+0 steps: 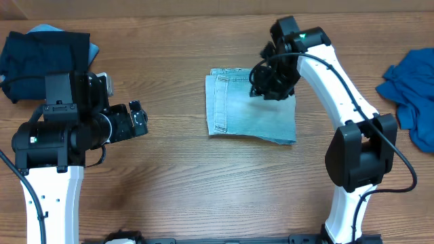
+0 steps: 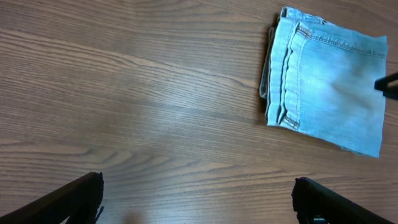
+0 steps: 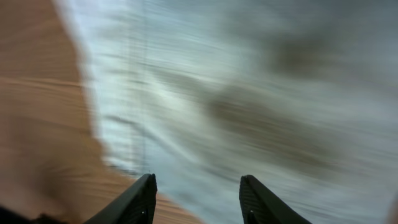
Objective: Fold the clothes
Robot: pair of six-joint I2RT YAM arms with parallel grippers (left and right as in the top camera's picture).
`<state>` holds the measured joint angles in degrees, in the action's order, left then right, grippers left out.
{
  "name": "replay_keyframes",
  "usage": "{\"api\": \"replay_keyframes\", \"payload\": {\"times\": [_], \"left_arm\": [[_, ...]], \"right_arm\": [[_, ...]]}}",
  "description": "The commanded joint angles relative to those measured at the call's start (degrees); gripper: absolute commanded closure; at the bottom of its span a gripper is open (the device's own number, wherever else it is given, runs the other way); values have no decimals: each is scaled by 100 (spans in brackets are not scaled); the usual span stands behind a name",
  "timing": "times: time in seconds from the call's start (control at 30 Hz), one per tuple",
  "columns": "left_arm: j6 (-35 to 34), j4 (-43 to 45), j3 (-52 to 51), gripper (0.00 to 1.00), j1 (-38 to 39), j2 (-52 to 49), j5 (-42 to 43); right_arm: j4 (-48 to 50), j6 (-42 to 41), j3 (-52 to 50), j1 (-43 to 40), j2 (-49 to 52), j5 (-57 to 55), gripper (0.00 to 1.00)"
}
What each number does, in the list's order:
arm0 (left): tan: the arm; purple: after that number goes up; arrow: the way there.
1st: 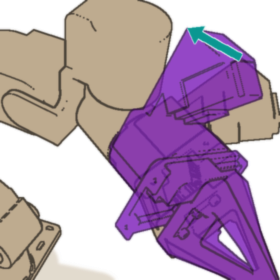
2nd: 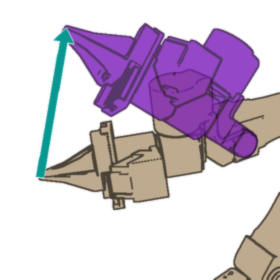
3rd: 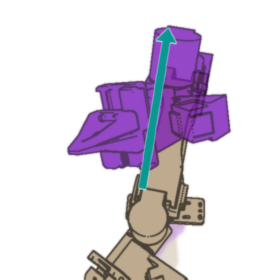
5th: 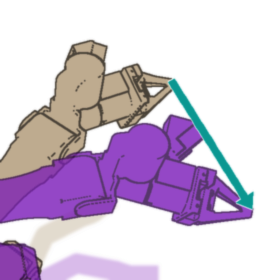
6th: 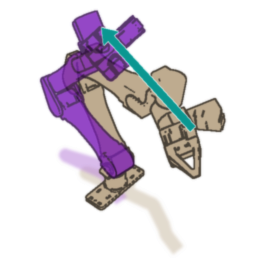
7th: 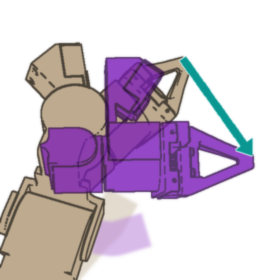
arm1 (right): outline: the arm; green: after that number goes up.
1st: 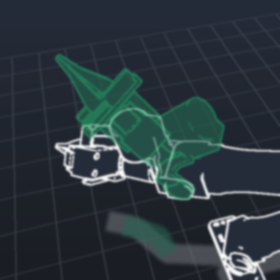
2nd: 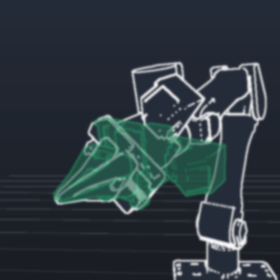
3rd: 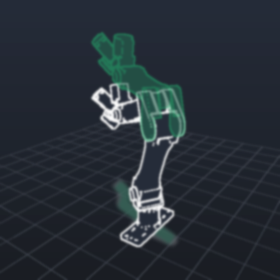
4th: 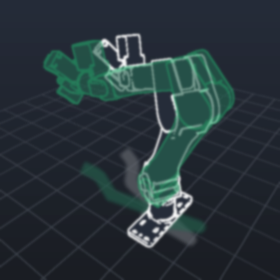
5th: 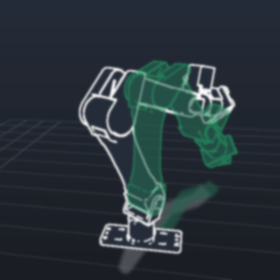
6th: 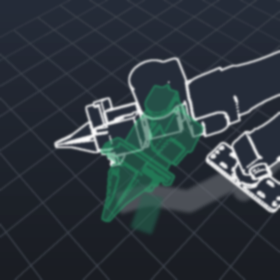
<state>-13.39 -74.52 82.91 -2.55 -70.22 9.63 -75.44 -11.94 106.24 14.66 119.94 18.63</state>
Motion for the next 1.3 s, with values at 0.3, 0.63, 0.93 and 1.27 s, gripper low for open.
{"api": "replay_keyframes", "payload": {"times": [0.3, 0.63, 0.93, 1.27], "left_arm": [[11, 17, 48, 0, 33, -17, 9], [11, 20, 48, 0, 33, -17, 11], [638, 155, 50, 2, 326, -17, 695], [262, 627, 50, 1, 1899, -17, -48]], "right_arm": [[2048, 0, -2695, -146, 2, -404, 51], [1862, 170, -1985, -179, -1095, -400, 43], [1641, 146, -1711, -546, -2380, -358, 31], [1117, -310, -1867, -1128, -2900, -323, 21]]}}
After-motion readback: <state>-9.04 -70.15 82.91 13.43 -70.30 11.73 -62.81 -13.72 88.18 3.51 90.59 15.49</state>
